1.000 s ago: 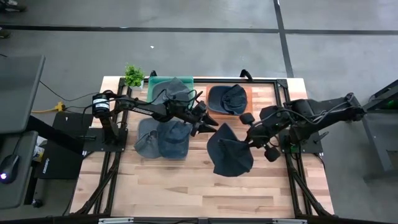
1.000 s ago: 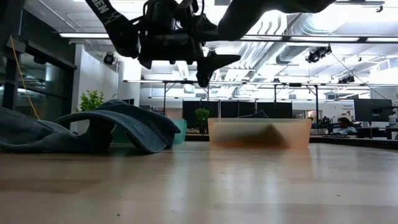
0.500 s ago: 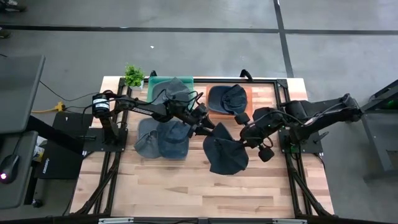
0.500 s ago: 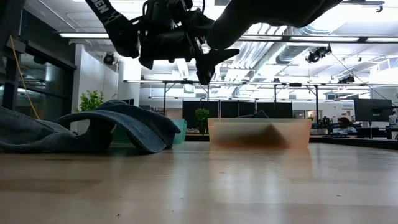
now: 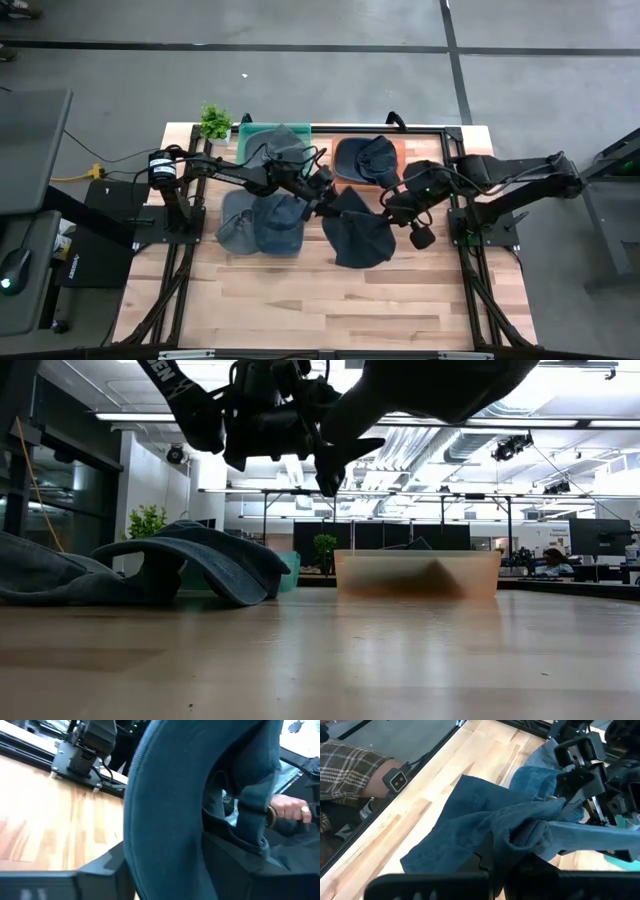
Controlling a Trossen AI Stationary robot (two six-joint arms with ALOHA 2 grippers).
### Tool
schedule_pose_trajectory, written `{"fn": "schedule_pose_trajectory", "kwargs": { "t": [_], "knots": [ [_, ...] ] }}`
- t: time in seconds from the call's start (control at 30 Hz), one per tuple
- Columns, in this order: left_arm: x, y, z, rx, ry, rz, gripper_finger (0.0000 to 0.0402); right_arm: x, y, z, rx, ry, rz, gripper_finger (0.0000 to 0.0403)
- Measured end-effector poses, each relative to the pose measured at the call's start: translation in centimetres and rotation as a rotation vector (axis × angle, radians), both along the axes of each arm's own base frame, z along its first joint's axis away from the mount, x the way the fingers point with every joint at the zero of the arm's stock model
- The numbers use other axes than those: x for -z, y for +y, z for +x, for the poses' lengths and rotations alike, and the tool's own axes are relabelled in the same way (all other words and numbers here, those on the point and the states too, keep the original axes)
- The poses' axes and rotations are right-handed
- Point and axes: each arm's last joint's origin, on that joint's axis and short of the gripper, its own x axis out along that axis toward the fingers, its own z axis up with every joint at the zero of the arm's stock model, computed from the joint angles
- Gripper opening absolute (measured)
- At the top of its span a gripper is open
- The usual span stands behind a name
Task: Pick & Place hat
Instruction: Put the right blue cap into the orange bin
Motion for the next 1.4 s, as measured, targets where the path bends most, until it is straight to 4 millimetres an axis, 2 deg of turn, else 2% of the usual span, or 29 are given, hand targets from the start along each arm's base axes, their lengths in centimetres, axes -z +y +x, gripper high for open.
{"fn": "schedule_pose_trajectory", "kwargs": {
  "t": [0.13,0.27,0.33,0.63,0.83,1.17,1.4],
  "knots": [
    [0.0,0.0,0.0,-0.011,0.0,0.001,0.013,0.1,-0.3,0.0,0.014,0.01,0.004,0.0],
    [0.0,0.1,0.0,-0.019,0.0,0.001,0.0037,0.2,-0.4,-0.1,0.023,0.027,0.003,0.0],
    [0.0,0.1,0.0,-0.024,-0.001,0.002,0.0013,0.2,-0.5,-0.1,0.031,0.031,-0.003,0.0],
    [0.1,0.1,0.1,-0.058,0.006,0.002,0.0007,0.3,-0.7,-0.2,0.131,0.049,-0.025,0.0014],
    [0.1,0.2,0.1,-0.07,0.014,-0.007,0.0004,0.2,-1.0,-0.3,0.23,0.039,-0.076,0.0067],
    [-0.1,0.3,0.1,-0.106,0.021,-0.039,0.0002,-1.1,-1.9,-2.3,0.439,-0.029,-0.187,0.0163],
    [0.0,0.5,0.2,-0.169,0.04,-0.083,0.0002,-2.2,-2.5,-3.8,0.566,-0.103,-0.243,0.0194]
  ]
}}
